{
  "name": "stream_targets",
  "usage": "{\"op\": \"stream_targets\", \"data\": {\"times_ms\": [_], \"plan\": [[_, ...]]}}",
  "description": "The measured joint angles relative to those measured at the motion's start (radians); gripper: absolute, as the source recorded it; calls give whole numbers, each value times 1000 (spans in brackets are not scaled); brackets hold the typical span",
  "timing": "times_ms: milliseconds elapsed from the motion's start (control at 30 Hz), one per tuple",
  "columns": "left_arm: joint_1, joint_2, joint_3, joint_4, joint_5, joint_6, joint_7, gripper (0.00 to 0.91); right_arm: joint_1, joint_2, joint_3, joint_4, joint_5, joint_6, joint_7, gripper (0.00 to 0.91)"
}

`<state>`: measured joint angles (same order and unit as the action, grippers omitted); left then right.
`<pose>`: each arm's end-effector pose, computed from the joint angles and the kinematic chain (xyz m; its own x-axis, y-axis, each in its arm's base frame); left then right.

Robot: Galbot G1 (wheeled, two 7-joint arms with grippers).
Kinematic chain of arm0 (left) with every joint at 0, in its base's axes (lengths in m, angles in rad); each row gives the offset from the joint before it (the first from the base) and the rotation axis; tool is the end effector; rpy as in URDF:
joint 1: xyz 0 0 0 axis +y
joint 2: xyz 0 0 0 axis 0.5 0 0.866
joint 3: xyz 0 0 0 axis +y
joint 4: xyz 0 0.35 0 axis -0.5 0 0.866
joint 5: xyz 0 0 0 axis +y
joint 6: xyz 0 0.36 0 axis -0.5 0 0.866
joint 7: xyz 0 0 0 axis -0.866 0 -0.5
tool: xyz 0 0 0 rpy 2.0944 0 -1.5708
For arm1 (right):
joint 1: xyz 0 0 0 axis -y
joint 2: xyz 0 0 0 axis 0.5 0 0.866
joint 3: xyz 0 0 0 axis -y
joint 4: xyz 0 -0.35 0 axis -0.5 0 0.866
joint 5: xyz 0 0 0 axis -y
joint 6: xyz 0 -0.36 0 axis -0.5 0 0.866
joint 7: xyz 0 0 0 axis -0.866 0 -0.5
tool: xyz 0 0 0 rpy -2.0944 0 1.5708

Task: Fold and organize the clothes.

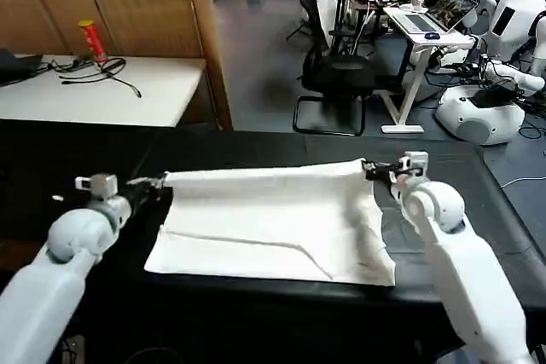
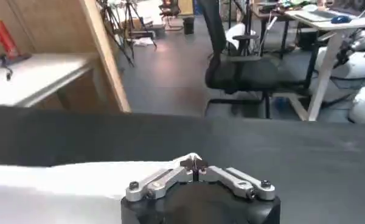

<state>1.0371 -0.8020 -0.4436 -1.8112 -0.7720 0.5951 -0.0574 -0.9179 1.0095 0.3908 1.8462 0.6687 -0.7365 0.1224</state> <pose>0.3506 0.1637 -0.2059 -0.8817 0.1414 0.4500 0.1725 0.9846 0.0285 0.3712 -0.0954 -0.1916 -0.8844 -0.1637 0.4370 -0.1753 0.9844 0.0139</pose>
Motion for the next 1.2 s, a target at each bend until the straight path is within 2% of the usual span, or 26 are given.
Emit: {"op": "stream_targets", "data": {"times_ms": [267,700,733,767,800,833,1200], "plan": [[125,26,-50,-114,40,3,-4,0,-164,-46,9,123,-37,0,1,49],[321,13,-126,-165,119,-33,23,0,-338,-39,16,162,-61,0,-4,49],[333,9,-128,-165,125,-33,24,605,-344,-38,17,166,-61,0,-4,49],[343,6,-129,-166,127,-32,25,878,-349,-37,20,169,-63,0,-4,78],[352,4,-130,-168,129,-27,25,878,-355,-37,24,173,-65,0,-4,137],[359,1,-131,-171,137,-21,25,878,-360,-37,29,178,-67,0,-4,878],[406,-55,-173,-227,242,-13,23,878,-388,6,137,237,-70,0,2,878]]}}
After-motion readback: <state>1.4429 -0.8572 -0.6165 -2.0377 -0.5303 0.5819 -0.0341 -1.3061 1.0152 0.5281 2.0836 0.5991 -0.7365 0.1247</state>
